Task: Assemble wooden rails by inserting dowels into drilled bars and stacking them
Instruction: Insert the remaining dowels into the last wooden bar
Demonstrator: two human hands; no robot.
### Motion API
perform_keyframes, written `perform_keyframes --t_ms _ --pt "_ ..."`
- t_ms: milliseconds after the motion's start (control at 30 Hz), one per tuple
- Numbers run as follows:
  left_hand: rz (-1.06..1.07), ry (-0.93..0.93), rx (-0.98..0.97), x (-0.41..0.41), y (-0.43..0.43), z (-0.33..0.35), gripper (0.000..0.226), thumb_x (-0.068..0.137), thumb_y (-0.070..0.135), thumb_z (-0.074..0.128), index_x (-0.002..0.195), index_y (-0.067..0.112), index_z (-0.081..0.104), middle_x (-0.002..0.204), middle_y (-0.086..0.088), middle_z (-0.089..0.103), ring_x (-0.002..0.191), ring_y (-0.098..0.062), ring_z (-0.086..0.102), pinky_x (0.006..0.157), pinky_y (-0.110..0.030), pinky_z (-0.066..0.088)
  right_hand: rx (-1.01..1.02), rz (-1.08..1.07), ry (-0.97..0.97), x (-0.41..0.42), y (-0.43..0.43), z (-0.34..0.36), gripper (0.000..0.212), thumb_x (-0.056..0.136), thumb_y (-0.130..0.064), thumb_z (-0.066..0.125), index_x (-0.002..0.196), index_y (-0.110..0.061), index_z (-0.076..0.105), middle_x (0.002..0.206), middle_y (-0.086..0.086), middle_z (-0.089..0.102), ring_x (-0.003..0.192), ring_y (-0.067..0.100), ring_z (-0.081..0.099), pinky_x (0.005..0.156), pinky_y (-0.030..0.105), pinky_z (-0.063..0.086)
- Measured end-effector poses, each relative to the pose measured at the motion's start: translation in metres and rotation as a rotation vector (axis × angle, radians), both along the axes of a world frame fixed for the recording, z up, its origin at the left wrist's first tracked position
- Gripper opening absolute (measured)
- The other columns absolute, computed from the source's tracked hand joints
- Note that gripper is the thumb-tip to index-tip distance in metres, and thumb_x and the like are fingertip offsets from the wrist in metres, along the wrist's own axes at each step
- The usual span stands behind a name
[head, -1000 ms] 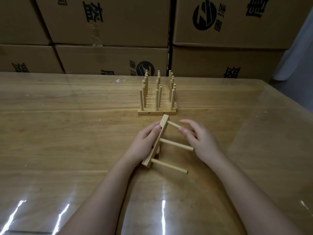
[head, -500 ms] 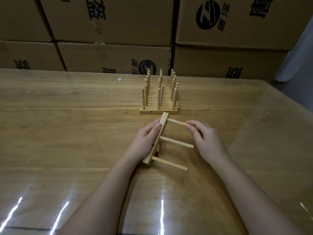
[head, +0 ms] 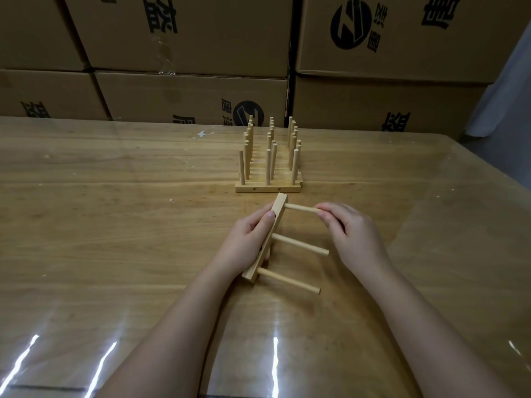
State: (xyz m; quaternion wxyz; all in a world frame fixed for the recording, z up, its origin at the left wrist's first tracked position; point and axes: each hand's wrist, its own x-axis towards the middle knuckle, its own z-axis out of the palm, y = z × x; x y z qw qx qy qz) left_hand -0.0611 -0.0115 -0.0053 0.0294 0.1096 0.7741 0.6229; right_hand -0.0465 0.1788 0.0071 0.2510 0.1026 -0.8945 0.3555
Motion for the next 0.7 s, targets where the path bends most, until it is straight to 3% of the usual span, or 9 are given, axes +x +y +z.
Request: perform_keyframes --t_ms 67,100,167,300,467,700 --pt "0.014 0.010 -0.013 -0.0013 0.0007 -0.0014 0.030 0.100 0.035 0.042 0.127 0.044 0.050 0.115 -0.010 0.068 0.083 -0.020 0.069 0.069 -0.023 0.050 -0.004 0.013 -0.017 0.0001 -0.0006 -0.0001 0.020 0.093 -0.014 0.055 0.107 -0.009 0.069 0.099 0.002 0.068 0.092 0.018 0.061 0.078 0.032 0.047" --pt "0.012 0.011 -0.010 -0.0016 0.0011 -0.0014 0.031 0.101 0.033 0.041 0.129 0.039 0.052 0.101 0.000 0.073 0.082 -0.018 0.069 0.068 -0.023 0.050 -0.009 0.026 -0.036 0.0000 -0.0008 -0.0003 0.021 0.094 -0.016 0.054 0.108 -0.011 0.068 0.096 -0.001 0.067 0.089 0.016 0.061 0.075 0.029 0.047" --pt "-0.009 -0.001 0.017 -0.0018 0.0009 -0.0003 0.030 0.102 0.032 0.039 0.127 0.036 0.054 0.067 0.017 0.069 0.058 -0.004 0.064 0.052 -0.018 0.048 -0.030 0.050 -0.080 -0.0006 0.0000 -0.0005 0.022 0.095 -0.020 0.052 0.111 -0.016 0.066 0.091 -0.009 0.063 0.084 0.008 0.059 0.069 0.020 0.044" --pt "-0.021 0.003 0.030 -0.0027 -0.0013 0.0005 0.024 0.102 0.033 0.038 0.112 0.050 0.051 0.059 0.020 0.064 0.052 -0.002 0.057 0.050 -0.017 0.047 -0.138 0.058 -0.122 -0.0007 0.0016 -0.0010 0.021 0.092 -0.027 0.054 0.112 -0.030 0.060 0.084 -0.022 0.058 0.077 -0.009 0.055 0.061 0.007 0.040" --pt "-0.017 0.004 0.029 -0.0024 -0.0005 0.0014 0.024 0.102 0.034 0.038 0.110 0.053 0.050 0.054 0.014 0.062 0.048 -0.007 0.057 0.047 -0.020 0.047 -0.223 0.050 -0.086 0.0003 -0.0011 -0.0008 0.009 0.089 -0.020 0.060 0.096 -0.024 0.064 0.075 -0.010 0.065 0.070 0.000 0.062 0.067 0.023 0.053" --pt "-0.018 0.015 0.024 -0.0025 0.0008 -0.0007 0.026 0.102 0.033 0.039 0.109 0.054 0.051 0.050 0.014 0.059 0.045 -0.006 0.055 0.044 -0.019 0.045 -0.115 0.023 0.100 0.0042 -0.0014 0.0019 0.014 0.087 -0.011 0.062 0.099 -0.012 0.070 0.080 -0.007 0.065 0.072 0.004 0.065 0.068 0.023 0.053"
